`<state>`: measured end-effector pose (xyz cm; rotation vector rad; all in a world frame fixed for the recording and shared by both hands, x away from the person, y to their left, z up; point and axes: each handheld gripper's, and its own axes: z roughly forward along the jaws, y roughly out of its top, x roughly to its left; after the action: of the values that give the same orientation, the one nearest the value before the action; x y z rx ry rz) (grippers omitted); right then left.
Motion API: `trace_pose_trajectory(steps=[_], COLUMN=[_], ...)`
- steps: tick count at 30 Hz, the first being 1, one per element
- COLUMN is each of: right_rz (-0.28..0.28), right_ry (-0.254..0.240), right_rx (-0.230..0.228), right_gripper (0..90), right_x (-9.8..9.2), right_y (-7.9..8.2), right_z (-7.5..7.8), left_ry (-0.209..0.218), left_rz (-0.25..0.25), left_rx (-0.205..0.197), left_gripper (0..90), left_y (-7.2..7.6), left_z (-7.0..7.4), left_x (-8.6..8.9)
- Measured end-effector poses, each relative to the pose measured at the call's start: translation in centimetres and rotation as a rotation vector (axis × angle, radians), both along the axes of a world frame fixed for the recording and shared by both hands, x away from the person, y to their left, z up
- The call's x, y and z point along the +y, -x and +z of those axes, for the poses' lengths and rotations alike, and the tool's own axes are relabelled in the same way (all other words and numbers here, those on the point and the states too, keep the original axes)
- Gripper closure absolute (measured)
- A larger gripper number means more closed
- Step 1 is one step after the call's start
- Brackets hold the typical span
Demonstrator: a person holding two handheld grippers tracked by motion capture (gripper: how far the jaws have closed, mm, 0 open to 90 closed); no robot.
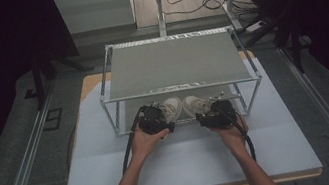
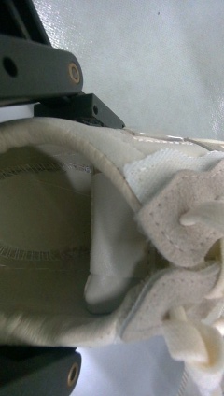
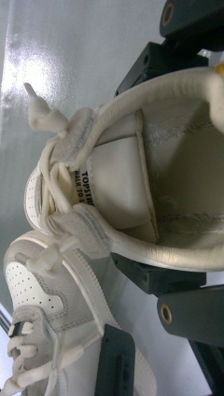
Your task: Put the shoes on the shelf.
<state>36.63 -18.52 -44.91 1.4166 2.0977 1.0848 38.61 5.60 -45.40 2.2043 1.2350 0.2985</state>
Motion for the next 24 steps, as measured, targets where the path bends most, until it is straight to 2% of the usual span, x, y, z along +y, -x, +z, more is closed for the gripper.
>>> trace_pose_trajectory(steps=[6,7,9,10,13,14,16,17,18,21,22,23,24], right_rz=[-0.038,-0.043,-0.049,-0.056,-0.069,-0.076,-0.093,-0.087,-0.088,-0.098,-0.100,-0.099,-0.098], right_ry=[-0.004,-0.003,-0.005,-0.007,-0.007,-0.008,-0.011,0.005,0.011,0.006,0.010,0.017,0.023], right_rx=[0.000,0.000,-0.001,-0.003,-0.007,-0.009,-0.008,-0.026,-0.030,-0.017,-0.015,-0.011,-0.003], right_gripper=[28.4,28.4,28.4,28.4,28.3,28.3,28.2,28.2,28.1,27.9,27.8,27.7,27.6], right_x=[0.3,0.4,0.5,0.6,0.8,0.9,1.1,1.1,1.1,1.3,1.4,1.5,1.6], right_y=[-0.5,-0.6,-0.7,-0.7,-0.8,-0.9,-1.0,-1.1,-1.2,-1.5,-1.6,-1.6,-1.7], right_z=[-0.5,-0.6,-0.7,-0.8,-0.9,-0.9,-0.9,-1.0,-1.1,-1.4,-1.5,-1.7,-1.9], left_ry=[0.004,0.014,0.021,0.025,-0.018,0.007,-0.007,-0.021,0.120,0.078,0.084,0.090,0.063], left_rz=[0.035,0.051,0.084,0.093,0.069,0.083,0.079,0.057,0.200,0.130,0.139,0.187,0.145], left_rx=[0.019,0.015,0.034,0.028,0.013,0.019,0.018,0.013,0.064,0.036,0.042,0.050,0.072], left_gripper=[28.3,28.2,28.2,28.2,28.1,28.1,28.0,28.0,27.9,27.8,27.6,27.4,27.2], left_y=[-0.4,-0.4,-0.4,-0.6,-1.1,-1.1,-1.4,-1.6,-1.0,-1.8,-1.8,-1.7,-1.8], left_z=[-0.3,-0.4,-0.3,-0.3,-0.1,-0.1,0.0,0.0,-0.3,-0.7,-0.9,-1.1,-1.0], left_x=[-0.7,-0.9,-1.2,-1.3,-1.2,-1.4,-1.5,-1.4,-2.8,-2.3,-2.4,-2.7,-2.4])
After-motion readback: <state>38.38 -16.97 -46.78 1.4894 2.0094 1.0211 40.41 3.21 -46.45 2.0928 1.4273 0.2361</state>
